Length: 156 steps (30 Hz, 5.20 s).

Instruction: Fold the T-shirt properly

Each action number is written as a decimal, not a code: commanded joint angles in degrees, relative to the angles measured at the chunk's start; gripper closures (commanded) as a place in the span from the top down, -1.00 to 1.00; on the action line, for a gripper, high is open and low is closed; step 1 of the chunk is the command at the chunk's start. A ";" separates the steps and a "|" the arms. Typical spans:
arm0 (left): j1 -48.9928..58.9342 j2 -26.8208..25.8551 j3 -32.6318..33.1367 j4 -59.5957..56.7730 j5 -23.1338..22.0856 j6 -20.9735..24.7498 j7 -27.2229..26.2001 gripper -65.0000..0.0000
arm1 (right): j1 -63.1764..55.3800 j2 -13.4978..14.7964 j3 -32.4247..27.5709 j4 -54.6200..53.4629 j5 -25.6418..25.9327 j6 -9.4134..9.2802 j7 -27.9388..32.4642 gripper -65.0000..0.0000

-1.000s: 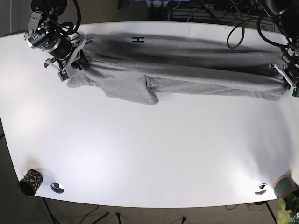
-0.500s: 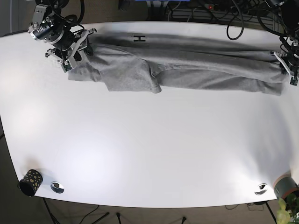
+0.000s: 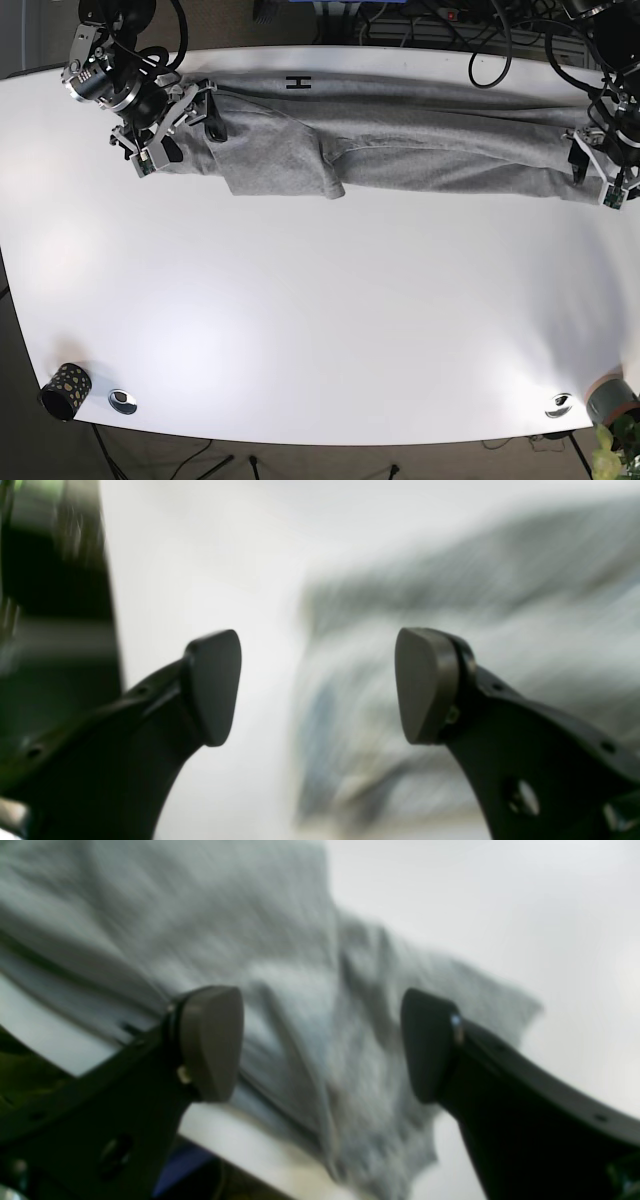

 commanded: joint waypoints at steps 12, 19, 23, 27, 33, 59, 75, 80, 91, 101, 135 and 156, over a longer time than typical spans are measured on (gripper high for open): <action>-0.07 -2.92 4.78 -9.95 -0.03 0.36 4.76 0.33 | 2.17 0.72 -3.98 -10.85 1.34 -0.31 1.00 -0.03; -0.24 -3.98 5.13 -17.95 -0.12 0.36 2.48 0.33 | 6.66 0.55 -3.98 -18.23 -8.15 0.22 3.03 -0.06; -0.51 -3.71 5.22 -18.74 -0.03 0.36 1.60 0.33 | 11.05 0.46 -3.98 -22.98 -13.34 0.31 5.75 -0.06; -3.41 -1.43 5.04 -19.01 0.14 0.36 1.60 0.33 | 17.91 1.43 -3.89 -30.36 -17.12 0.40 8.04 -0.06; -6.04 2.70 5.13 -19.01 5.68 0.36 1.60 0.34 | 27.49 5.65 -4.16 -41.44 -18.70 0.40 11.90 -0.06; -7.45 7.63 5.13 -19.01 9.81 0.36 1.42 0.33 | 40.59 3.97 -10.31 -40.03 -18.61 0.05 6.72 0.26; -7.45 7.63 5.13 -19.01 9.81 0.36 1.25 0.33 | 51.14 2.13 -10.66 -60.34 -18.35 0.31 12.78 0.26; -7.45 7.63 5.13 -19.01 9.90 0.36 1.25 0.33 | 50.96 0.90 -10.66 -60.34 -18.35 0.31 12.52 0.01; -7.45 7.54 5.13 -19.01 10.08 0.36 1.16 0.33 | 49.47 0.11 -10.57 -54.98 -18.26 0.31 11.55 -0.98; -7.45 6.31 5.13 -19.09 9.99 0.36 1.16 0.33 | 38.13 -0.07 -10.05 -27.37 -18.26 -0.22 1.27 -1.00; -10.35 4.46 4.78 -17.95 7.88 0.36 1.51 0.35 | 18.70 -3.50 -2.13 -10.67 -7.71 -0.04 -2.95 0.63; -17.65 3.32 -10.96 -15.22 -10.23 0.36 19.71 0.75 | 22.04 -2.44 -9.34 -27.46 -12.63 0.13 5.22 0.50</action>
